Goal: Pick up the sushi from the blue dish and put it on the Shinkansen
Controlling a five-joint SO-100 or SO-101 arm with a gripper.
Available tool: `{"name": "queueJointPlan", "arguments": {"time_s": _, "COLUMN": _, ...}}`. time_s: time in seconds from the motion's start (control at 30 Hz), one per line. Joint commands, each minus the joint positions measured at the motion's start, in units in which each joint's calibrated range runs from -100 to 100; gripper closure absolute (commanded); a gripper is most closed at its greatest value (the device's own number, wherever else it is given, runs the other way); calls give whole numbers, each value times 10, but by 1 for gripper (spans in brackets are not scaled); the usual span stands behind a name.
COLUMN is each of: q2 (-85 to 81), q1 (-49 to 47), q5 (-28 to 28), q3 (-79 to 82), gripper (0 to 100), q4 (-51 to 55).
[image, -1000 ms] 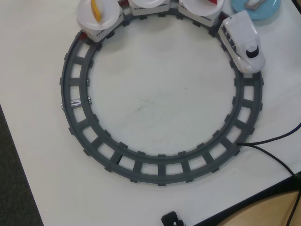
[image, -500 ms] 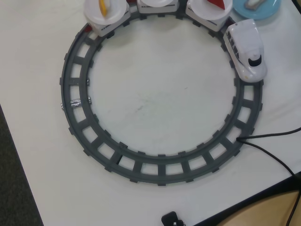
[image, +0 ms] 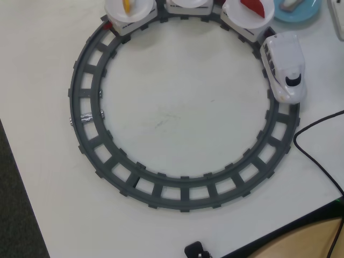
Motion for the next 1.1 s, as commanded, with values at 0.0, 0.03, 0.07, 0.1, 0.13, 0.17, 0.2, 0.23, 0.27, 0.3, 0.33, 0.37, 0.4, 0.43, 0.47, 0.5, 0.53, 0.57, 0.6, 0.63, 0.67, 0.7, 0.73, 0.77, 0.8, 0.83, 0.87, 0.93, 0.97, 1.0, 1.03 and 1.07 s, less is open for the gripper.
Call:
{"name": "queueJointPlan", "arguments": {"time_s": 0.0, "q2": 108, "q1": -26, "q5": -2, "q3": -115, "gripper": 71, "q4": 12}}
{"name": "queueJointPlan", "arguments": {"time_s": 0.03, "q2": 135, "q1": -33, "q5": -2, "q3": -134, "gripper": 71, "q4": 15}}
{"name": "queueJointPlan", "arguments": {"time_s": 0.07, "q2": 155, "q1": -37, "q5": -2, "q3": -150, "gripper": 71, "q4": 19}}
{"name": "queueJointPlan", "arguments": {"time_s": 0.1, "q2": 173, "q1": -42, "q5": -2, "q3": -167, "gripper": 71, "q4": 25}}
{"name": "queueJointPlan", "arguments": {"time_s": 0.13, "q2": 193, "q1": -45, "q5": -2, "q3": -183, "gripper": 71, "q4": 32}}
{"name": "queueJointPlan", "arguments": {"time_s": 0.17, "q2": 209, "q1": -47, "q5": -2, "q3": -197, "gripper": 71, "q4": 37}}
{"name": "queueJointPlan", "arguments": {"time_s": 0.2, "q2": 223, "q1": -46, "q5": -2, "q3": -210, "gripper": 71, "q4": 38}}
{"name": "queueJointPlan", "arguments": {"time_s": 0.23, "q2": 239, "q1": -43, "q5": -2, "q3": -222, "gripper": 71, "q4": 38}}
{"name": "queueJointPlan", "arguments": {"time_s": 0.27, "q2": 253, "q1": -42, "q5": -2, "q3": -237, "gripper": 71, "q4": 39}}
{"name": "queueJointPlan", "arguments": {"time_s": 0.3, "q2": 268, "q1": -39, "q5": -2, "q3": -251, "gripper": 71, "q4": 41}}
{"name": "queueJointPlan", "arguments": {"time_s": 0.33, "q2": 282, "q1": -34, "q5": -2, "q3": -265, "gripper": 71, "q4": 43}}
{"name": "queueJointPlan", "arguments": {"time_s": 0.37, "q2": 296, "q1": -33, "q5": -2, "q3": -280, "gripper": 71, "q4": 46}}
{"name": "queueJointPlan", "arguments": {"time_s": 0.4, "q2": 309, "q1": -33, "q5": -2, "q3": -292, "gripper": 71, "q4": 47}}
{"name": "queueJointPlan", "arguments": {"time_s": 0.43, "q2": 322, "q1": -32, "q5": -2, "q3": -304, "gripper": 71, "q4": 47}}
{"name": "queueJointPlan", "arguments": {"time_s": 0.47, "q2": 333, "q1": -30, "q5": -2, "q3": -315, "gripper": 71, "q4": 47}}
{"name": "queueJointPlan", "arguments": {"time_s": 0.5, "q2": 343, "q1": -26, "q5": -2, "q3": -325, "gripper": 71, "q4": 47}}
{"name": "queueJointPlan", "arguments": {"time_s": 0.53, "q2": 350, "q1": -23, "q5": -2, "q3": -333, "gripper": 72, "q4": 47}}
{"name": "queueJointPlan", "arguments": {"time_s": 0.57, "q2": 355, "q1": -23, "q5": -2, "q3": -336, "gripper": 73, "q4": 44}}
{"name": "queueJointPlan", "arguments": {"time_s": 0.6, "q2": 358, "q1": -22, "q5": -2, "q3": -336, "gripper": 75, "q4": 41}}
{"name": "queueJointPlan", "arguments": {"time_s": 0.63, "q2": 362, "q1": -20, "q5": -2, "q3": -336, "gripper": 78, "q4": 39}}
{"name": "queueJointPlan", "arguments": {"time_s": 0.67, "q2": 363, "q1": -20, "q5": -2, "q3": -336, "gripper": 82, "q4": 39}}
{"name": "queueJointPlan", "arguments": {"time_s": 0.7, "q2": 363, "q1": -20, "q5": -2, "q3": -336, "gripper": 87, "q4": 39}}
{"name": "queueJointPlan", "arguments": {"time_s": 0.73, "q2": 363, "q1": -19, "q5": -2, "q3": -336, "gripper": 92, "q4": 39}}
{"name": "queueJointPlan", "arguments": {"time_s": 0.77, "q2": 362, "q1": -19, "q5": -2, "q3": -336, "gripper": 98, "q4": 40}}
{"name": "queueJointPlan", "arguments": {"time_s": 0.8, "q2": 362, "q1": -16, "q5": -2, "q3": -336, "gripper": 100, "q4": 41}}
{"name": "queueJointPlan", "arguments": {"time_s": 0.83, "q2": 361, "q1": -12, "q5": -2, "q3": -336, "gripper": 98, "q4": 42}}
{"name": "queueJointPlan", "arguments": {"time_s": 0.87, "q2": 357, "q1": -11, "q5": -3, "q3": -336, "gripper": 97, "q4": 42}}
{"name": "queueJointPlan", "arguments": {"time_s": 0.93, "q2": 333, "q1": -4, "q5": -18, "q3": -336, "gripper": 98, "q4": 44}}
{"name": "queueJointPlan", "arguments": {"time_s": 0.97, "q2": 316, "q1": 3, "q5": -26, "q3": -336, "gripper": 98, "q4": 46}}
{"name": "queueJointPlan", "arguments": {"time_s": 1.0, "q2": 297, "q1": 9, "q5": -32, "q3": -334, "gripper": 98, "q4": 46}}
{"name": "queueJointPlan", "arguments": {"time_s": 1.03, "q2": 281, "q1": 12, "q5": -34, "q3": -333, "gripper": 98, "q4": 46}}
{"name": "queueJointPlan", "arguments": {"time_s": 1.07, "q2": 268, "q1": 14, "q5": -34, "q3": -332, "gripper": 98, "q4": 47}}
